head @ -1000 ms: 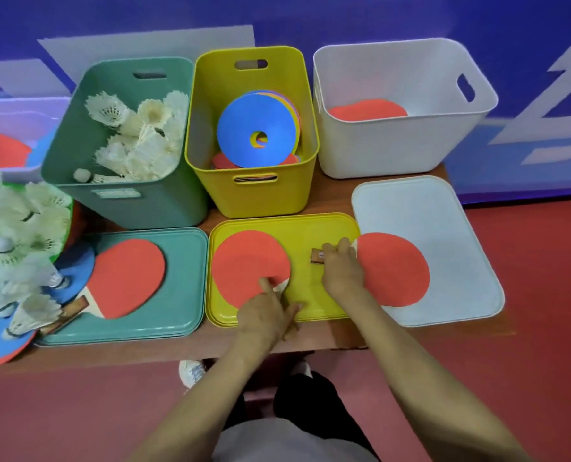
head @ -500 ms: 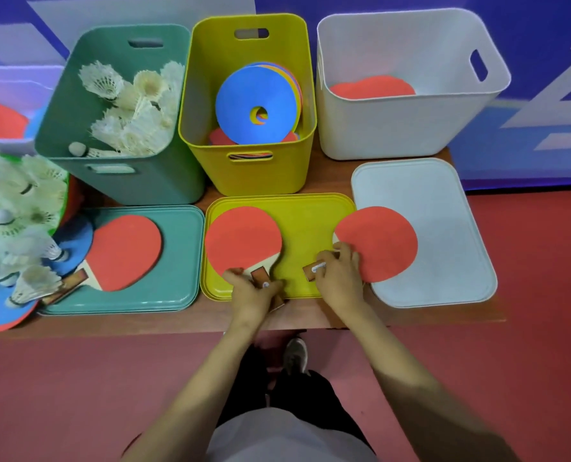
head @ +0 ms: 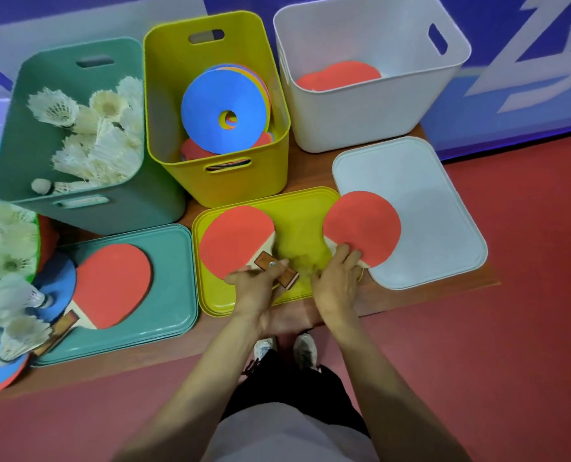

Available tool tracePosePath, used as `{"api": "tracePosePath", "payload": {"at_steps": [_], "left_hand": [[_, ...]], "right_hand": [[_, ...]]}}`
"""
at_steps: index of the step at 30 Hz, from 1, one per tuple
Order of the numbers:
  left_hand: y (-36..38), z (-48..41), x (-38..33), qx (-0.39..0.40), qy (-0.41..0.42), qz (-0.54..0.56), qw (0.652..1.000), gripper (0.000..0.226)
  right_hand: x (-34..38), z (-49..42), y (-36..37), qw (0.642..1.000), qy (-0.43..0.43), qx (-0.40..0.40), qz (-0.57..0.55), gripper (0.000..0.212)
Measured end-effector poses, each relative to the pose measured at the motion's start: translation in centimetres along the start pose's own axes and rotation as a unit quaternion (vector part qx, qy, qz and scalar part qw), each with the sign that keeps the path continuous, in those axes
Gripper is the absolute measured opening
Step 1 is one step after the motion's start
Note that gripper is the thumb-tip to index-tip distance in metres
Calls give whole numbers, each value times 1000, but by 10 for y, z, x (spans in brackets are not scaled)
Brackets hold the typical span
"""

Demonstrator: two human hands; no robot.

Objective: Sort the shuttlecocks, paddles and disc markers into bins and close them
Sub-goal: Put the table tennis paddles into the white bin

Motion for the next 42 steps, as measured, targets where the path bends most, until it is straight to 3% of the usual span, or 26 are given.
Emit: {"api": "tracePosePath", "payload": {"at_steps": [7, 10, 12, 14, 20, 26, 34, 37, 42], "left_hand": [[-5, 2, -23, 56, -48, 38, 997, 57], [7, 15, -33, 103, -80, 67, 989, 40], [21, 30, -36, 130, -93, 50, 986, 31], [34, 41, -36, 142, -91, 14, 986, 37], [84, 53, -31, 154, -72, -42, 985, 42], [142, 68, -16, 106, 1, -39, 994, 40], [184, 73, -72, 29, 169, -99, 980, 38], [185, 58, -115, -15, 204, -137, 969, 38], [199, 27, -183, -54, 228, -164, 958, 37]], "right_hand": [[5, 4, -59, 970, 25, -99, -220, 32], [4, -4, -94, 945, 60, -87, -309, 14], [3, -8, -112, 920, 65, -78, -378, 12], [4, -8, -132, 900, 41, -95, -424, 18], [-1, -21, -189, 842, -94, -150, -509, 23], [-5, -67, -236, 848, -244, -136, -451, 37], [18, -155, -284, 853, -328, -161, -373, 16], [41, -193, -288, 880, -328, -118, -322, 18], [83, -258, -261, 923, -359, 3, -136, 21]]}}
Point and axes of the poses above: each hand's wrist, its own z-axis away from the middle knuckle, its own y-axis out of the palm, x = y × z, the point moved 10 cm from there along -z, towards the middle knuckle, and after that the axes turned 2 degrees about z, right-handed, at the moved point
